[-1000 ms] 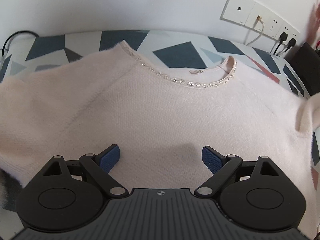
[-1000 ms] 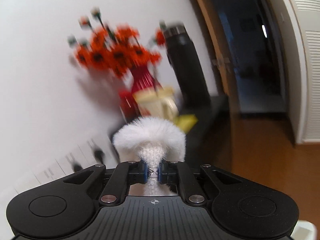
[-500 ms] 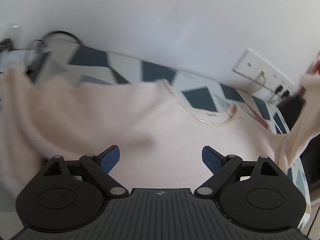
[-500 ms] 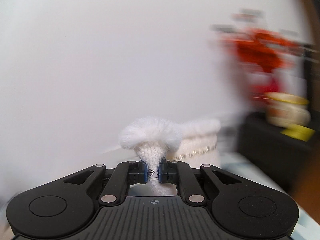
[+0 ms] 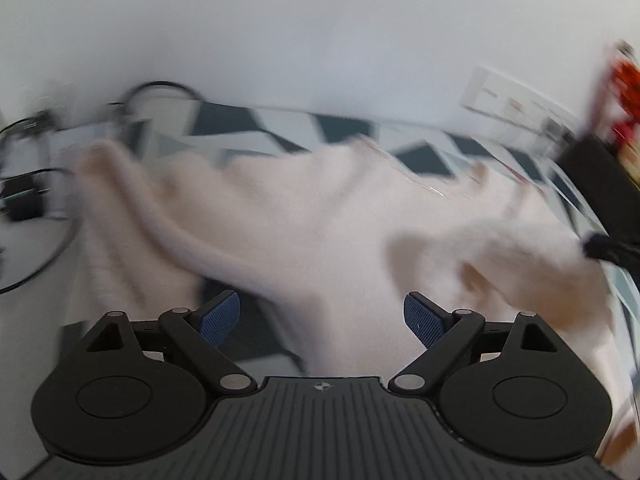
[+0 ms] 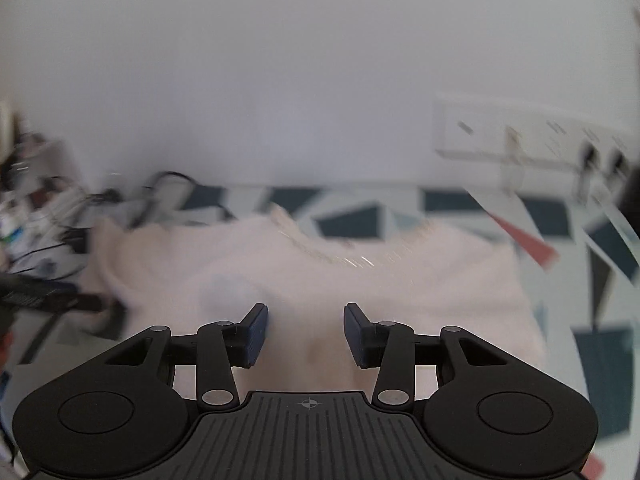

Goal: Fold clothes
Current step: 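Fold the held sleeve across the sweater body with the right gripper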

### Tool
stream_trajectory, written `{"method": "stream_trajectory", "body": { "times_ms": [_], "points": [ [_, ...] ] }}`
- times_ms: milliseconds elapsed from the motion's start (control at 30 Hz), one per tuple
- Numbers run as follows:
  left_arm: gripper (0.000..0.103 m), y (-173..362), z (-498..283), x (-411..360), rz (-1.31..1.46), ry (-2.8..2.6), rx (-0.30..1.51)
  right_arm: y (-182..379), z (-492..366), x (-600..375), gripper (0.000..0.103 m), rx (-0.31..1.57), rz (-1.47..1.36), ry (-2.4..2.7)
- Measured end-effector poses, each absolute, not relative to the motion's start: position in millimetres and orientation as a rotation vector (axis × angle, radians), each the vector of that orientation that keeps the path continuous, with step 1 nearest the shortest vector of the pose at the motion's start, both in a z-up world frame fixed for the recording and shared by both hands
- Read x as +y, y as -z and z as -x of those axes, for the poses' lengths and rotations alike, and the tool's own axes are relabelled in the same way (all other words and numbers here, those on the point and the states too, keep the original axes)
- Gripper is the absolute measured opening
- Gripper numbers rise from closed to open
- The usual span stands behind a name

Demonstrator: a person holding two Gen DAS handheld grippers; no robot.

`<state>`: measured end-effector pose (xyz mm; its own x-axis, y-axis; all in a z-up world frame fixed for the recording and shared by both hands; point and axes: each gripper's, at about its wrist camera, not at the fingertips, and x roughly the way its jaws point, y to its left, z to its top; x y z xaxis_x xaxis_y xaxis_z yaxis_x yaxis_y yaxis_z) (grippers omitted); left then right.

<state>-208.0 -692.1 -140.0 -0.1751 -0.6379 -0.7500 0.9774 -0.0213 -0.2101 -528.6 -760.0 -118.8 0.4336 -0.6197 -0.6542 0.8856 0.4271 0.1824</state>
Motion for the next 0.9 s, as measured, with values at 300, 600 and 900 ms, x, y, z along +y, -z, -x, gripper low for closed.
{"method": "stream_trajectory", "body": {
  "times_ms": [300, 600, 900],
  "points": [
    [0.091, 133, 296, -719, -0.643, 1.94, 0.795, 155, 595, -757, 0.039, 0.527, -0.81, 1.345],
    [0.091, 152, 388, -710, -0.996, 2.168, 0.546, 171, 628, -743, 0.039, 0.47, -0.895, 1.44],
    [0.009, 173, 398, -732, -1.019, 2.15, 0.575, 181, 655, -734, 0.039, 0.416, -0.962, 1.531]
  ]
}}
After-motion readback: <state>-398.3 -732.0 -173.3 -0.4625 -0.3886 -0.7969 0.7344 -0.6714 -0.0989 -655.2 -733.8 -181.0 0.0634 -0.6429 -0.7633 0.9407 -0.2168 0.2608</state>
